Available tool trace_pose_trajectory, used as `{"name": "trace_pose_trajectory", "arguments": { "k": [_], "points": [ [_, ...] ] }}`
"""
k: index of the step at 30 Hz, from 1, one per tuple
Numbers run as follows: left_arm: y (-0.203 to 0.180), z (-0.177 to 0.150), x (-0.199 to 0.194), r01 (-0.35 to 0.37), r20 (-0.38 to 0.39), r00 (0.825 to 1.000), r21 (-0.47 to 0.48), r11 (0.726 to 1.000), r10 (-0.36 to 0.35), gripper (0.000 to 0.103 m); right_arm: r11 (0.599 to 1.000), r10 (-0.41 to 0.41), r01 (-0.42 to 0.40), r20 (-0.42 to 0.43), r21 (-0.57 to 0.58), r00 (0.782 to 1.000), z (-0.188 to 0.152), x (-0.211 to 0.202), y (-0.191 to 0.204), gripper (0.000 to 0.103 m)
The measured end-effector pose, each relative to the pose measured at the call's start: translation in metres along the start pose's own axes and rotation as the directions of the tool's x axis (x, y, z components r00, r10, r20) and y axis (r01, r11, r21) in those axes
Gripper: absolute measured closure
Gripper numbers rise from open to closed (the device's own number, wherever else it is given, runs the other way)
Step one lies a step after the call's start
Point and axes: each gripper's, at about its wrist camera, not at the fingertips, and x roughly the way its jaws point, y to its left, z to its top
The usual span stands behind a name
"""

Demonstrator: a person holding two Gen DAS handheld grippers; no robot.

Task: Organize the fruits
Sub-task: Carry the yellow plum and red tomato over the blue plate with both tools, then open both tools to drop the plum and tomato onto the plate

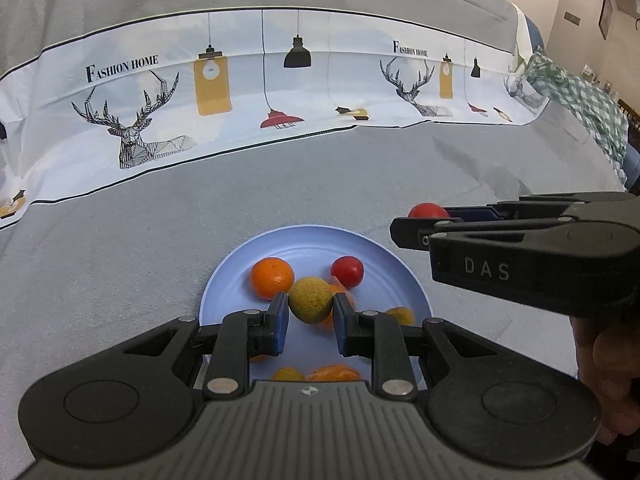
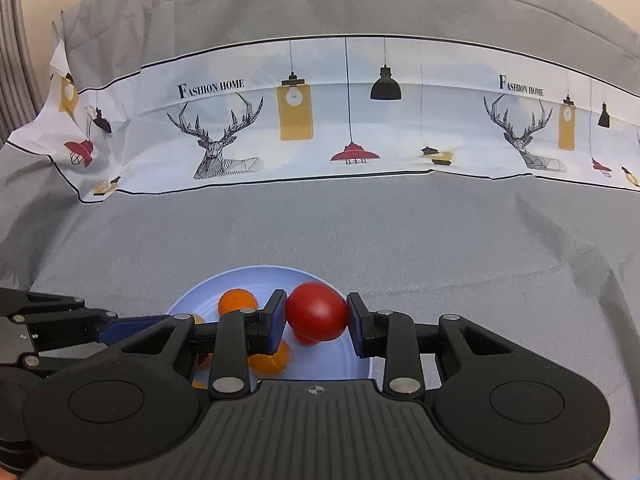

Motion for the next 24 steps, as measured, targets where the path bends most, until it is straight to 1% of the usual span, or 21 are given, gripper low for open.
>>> {"name": "trace_pose_trajectory", "arguments": {
  "k": [10, 19, 21, 22, 24],
  "points": [
    [0.0013, 0.0005, -0.0025, -0.001, 0.005, 1.000, -0.001, 1.000, 0.001, 0.077, 1.000, -0.002, 0.002, -0.008, -0.003, 1.000, 0.0012, 0.0022, 0.0009, 0.069],
    [0.0032, 0.0009, -0.0033, 0.011, 0.004, 1.000, -0.008, 1.000, -0.011, 0.077, 1.000, 0.005, -0.005, -0.010, -0.003, 1.000, 0.0003, 0.0035, 0.0012, 0.069],
    [0.0040, 0.0013, -0.0031, 0.017, 0.001, 1.000, -0.012, 1.000, -0.017, 0.073, 1.000, 0.005, -0.005, -0.013, -0.002, 1.000, 0.0001, 0.0042, 0.0014, 0.068],
    [0.0040, 0.0015, -0.0034, 0.019, 0.000, 1.000, -0.016, 1.000, -0.019, 0.068, 1.000, -0.001, 0.001, -0.013, -0.005, 1.000, 0.0001, 0.0043, 0.0018, 0.066],
    [0.0055, 0.0023, -0.0044, 0.017, 0.006, 1.000, -0.024, 1.000, -0.017, 0.067, 1.000, -0.006, 0.006, -0.008, 0.000, 1.000, 0.0001, 0.0036, 0.0009, 0.053]
  ]
}}
